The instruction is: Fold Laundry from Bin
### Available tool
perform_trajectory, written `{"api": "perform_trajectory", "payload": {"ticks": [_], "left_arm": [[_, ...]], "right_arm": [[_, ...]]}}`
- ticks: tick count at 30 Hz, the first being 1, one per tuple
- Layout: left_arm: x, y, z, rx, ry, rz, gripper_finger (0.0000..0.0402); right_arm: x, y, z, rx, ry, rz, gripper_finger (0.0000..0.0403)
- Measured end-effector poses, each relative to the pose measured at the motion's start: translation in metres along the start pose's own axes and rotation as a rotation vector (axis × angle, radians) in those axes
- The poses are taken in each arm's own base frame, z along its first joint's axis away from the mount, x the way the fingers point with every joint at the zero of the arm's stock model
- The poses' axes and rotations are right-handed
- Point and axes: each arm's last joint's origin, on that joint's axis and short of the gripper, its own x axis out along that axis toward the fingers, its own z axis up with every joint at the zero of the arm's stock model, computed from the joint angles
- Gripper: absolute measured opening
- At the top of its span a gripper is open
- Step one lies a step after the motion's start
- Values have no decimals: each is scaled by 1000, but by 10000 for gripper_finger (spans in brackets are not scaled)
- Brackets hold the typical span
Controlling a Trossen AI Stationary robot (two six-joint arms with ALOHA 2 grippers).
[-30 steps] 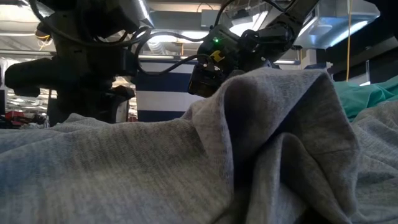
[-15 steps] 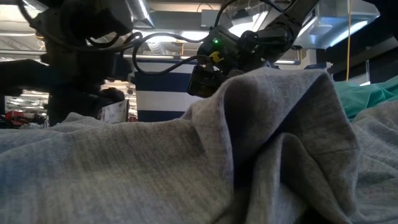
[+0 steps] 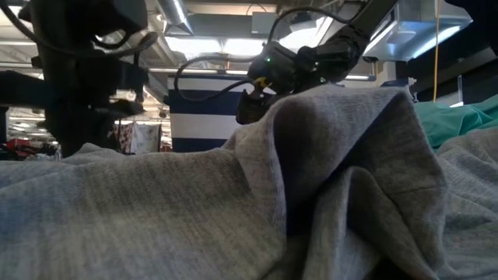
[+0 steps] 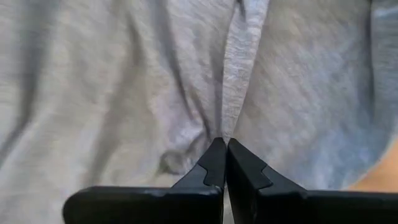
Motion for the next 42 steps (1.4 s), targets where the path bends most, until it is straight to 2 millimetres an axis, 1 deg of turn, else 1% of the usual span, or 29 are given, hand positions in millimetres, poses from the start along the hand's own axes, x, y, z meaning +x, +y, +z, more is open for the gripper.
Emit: {"api": "perform_trajectory", "payload": {"ticks": [3,7,11,14,18,20,24,28,31,36,39,42], "left_arm": [[-13,4,-2,-7,-40,51,1],[-33,8,-4,-23,-126,44,0],[-43,3,-12,2,-119,25,0],[-44,-1,-19,5,-57,26,0],[-42,-3,-31,-34,69,41,0],[-40,-4,-35,-53,105,32,0],[-33,-7,-35,-75,78,-45,2],[-33,-10,-29,-91,26,-105,24],[-39,-9,-23,-93,-6,-102,47],[-55,-5,-17,-93,-47,-30,81],[-64,-1,-22,-95,-29,33,92],[-69,4,-29,-127,-12,116,95]], "right_arm": [[-2,-7,0,17,-3,-13,0],[-4,-12,0,28,-5,-22,0],[-5,-14,0,32,-4,-35,0],[-5,-14,0,33,-1,-50,0],[-5,-15,0,33,-1,-54,0],[-5,-15,0,34,-1,-55,0],[-5,-15,0,34,-2,-54,0],[-5,-15,0,32,-6,-48,0],[-10,-12,4,25,-26,-37,0],[-31,-4,12,13,-61,-45,0],[-49,3,23,-12,-129,-32,0],[-53,10,24,-24,-128,-22,0]]}}
